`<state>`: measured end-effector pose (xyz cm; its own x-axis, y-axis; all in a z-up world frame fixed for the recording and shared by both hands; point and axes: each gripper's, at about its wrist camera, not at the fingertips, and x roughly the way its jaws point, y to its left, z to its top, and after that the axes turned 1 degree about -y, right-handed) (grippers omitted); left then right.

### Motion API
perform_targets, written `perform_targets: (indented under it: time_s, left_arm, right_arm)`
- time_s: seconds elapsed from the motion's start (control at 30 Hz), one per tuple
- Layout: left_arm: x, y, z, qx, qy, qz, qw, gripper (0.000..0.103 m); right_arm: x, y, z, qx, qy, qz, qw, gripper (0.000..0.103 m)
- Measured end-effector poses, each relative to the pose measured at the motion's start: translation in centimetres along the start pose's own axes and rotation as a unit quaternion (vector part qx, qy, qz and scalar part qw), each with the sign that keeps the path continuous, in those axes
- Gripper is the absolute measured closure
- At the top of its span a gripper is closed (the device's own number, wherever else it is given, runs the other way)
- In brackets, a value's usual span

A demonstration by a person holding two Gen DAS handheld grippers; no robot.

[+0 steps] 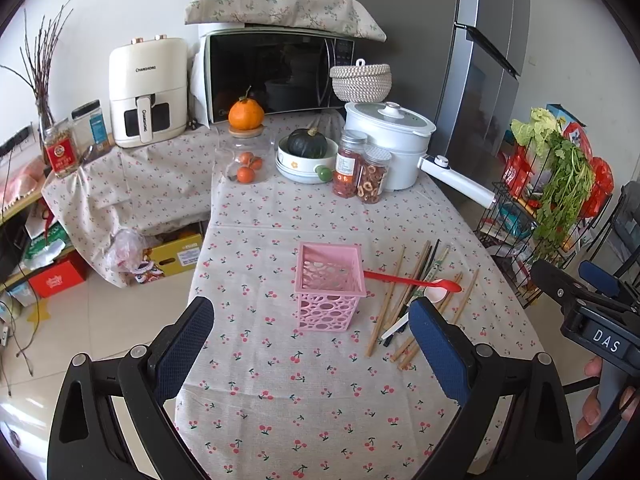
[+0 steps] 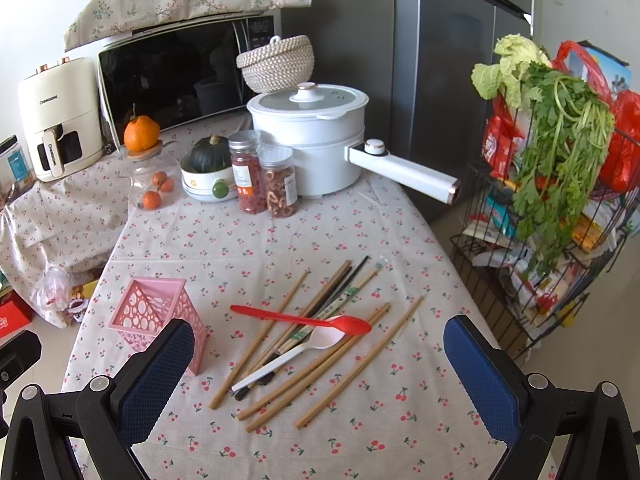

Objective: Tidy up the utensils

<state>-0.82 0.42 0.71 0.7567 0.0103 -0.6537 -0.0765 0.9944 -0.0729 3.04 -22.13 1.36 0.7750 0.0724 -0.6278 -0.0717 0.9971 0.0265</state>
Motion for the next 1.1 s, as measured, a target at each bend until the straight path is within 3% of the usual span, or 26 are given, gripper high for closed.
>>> perform_targets:
  time_s: [1.1]
  left_arm:
    - [0.17, -0.81, 0.04, 0.001, 0.000, -0.003, 1.0000, 0.004]
  right_arm:
    - [0.26, 0.01, -0.22, 0.006, 0.007, 0.004, 1.000, 0.001]
